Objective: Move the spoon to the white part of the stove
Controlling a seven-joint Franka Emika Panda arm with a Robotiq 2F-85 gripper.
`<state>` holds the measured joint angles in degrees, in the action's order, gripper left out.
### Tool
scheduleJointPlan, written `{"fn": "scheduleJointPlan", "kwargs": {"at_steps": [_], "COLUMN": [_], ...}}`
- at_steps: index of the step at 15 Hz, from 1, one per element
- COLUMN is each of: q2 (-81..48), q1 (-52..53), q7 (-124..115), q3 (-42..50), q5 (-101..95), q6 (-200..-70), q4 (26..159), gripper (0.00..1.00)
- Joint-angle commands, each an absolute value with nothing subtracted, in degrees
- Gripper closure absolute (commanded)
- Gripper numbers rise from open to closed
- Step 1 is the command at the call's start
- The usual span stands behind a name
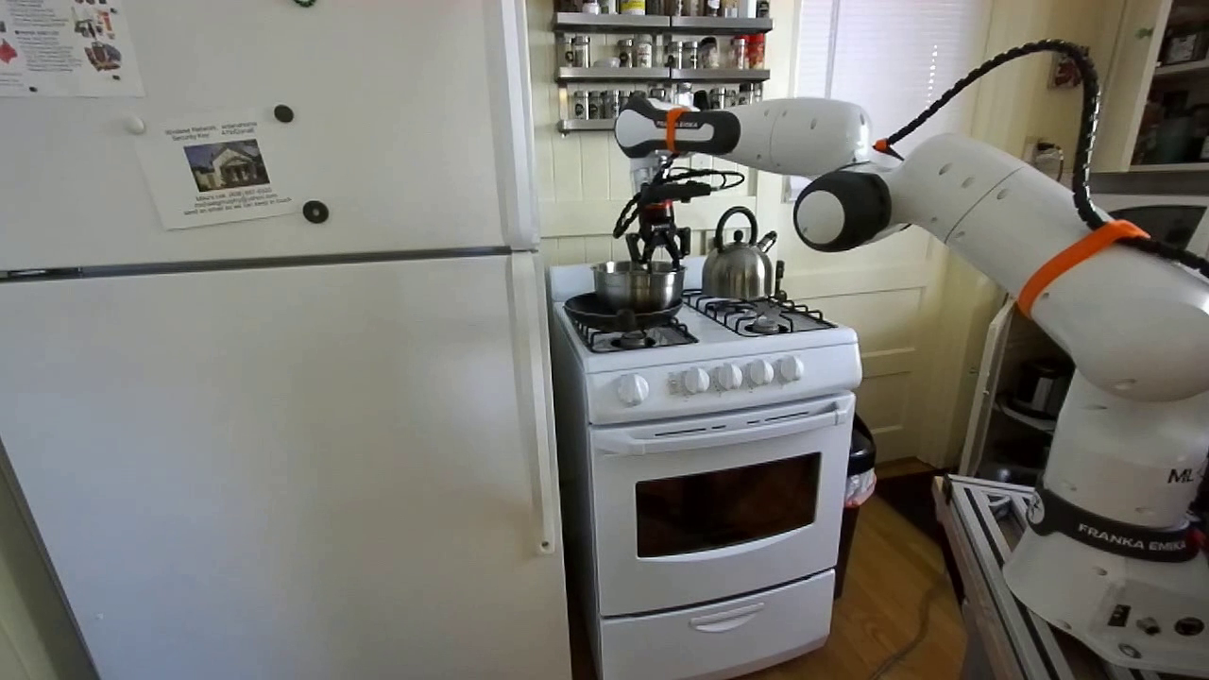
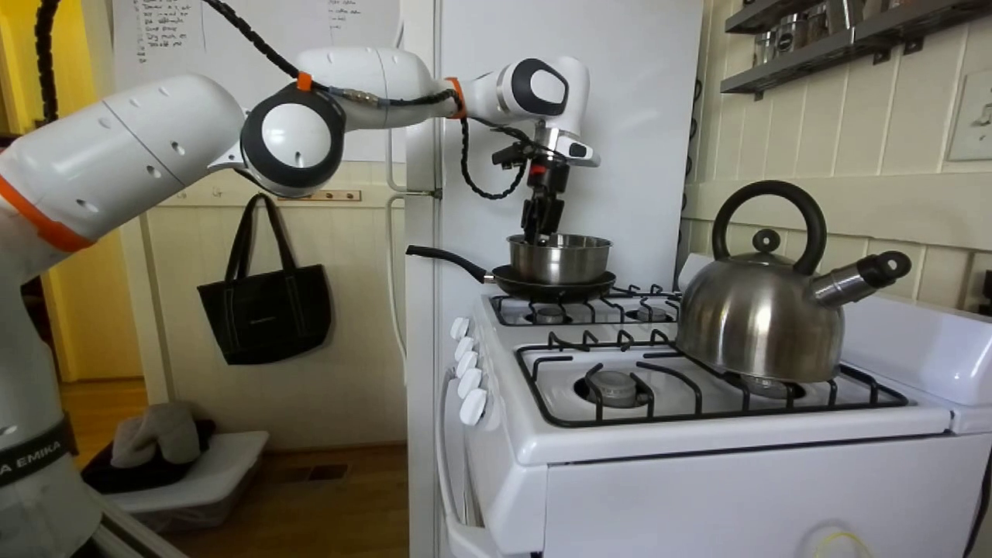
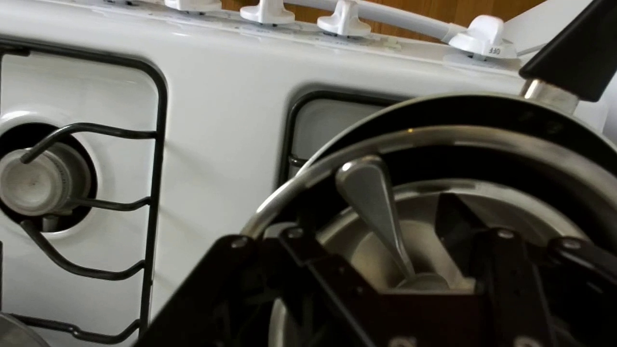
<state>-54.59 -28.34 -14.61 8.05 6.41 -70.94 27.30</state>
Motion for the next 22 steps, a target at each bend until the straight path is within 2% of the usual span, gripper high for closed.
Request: {"fn": "scheduleJointPlan", "kwargs": {"at_steps": [1, 4, 6, 7, 11, 22], "q2": [-57.5, -55.1, -54.7, -54.6, -53.8, -48.4], "q1": [-28.4, -27.9, -27.8, -27.7, -27.6, -27.5], "q7": [-15.7, -15.8, -15.8, -15.8, -15.6, -16.3], "q3": [8.0, 7.9, 7.7, 7.6, 6.7, 4.8], "q5": [5.1, 4.6, 4.8, 4.9, 5.9, 7.1], "q6": [-67.1, -68.3, -67.9, -67.7, -68.6, -71.1], "q4": [21.9, 25.8, 26.0, 26.0, 25.7, 26.3], "gripper": [0.65, 0.89, 0.98, 0.94, 1.0, 0.99]}}
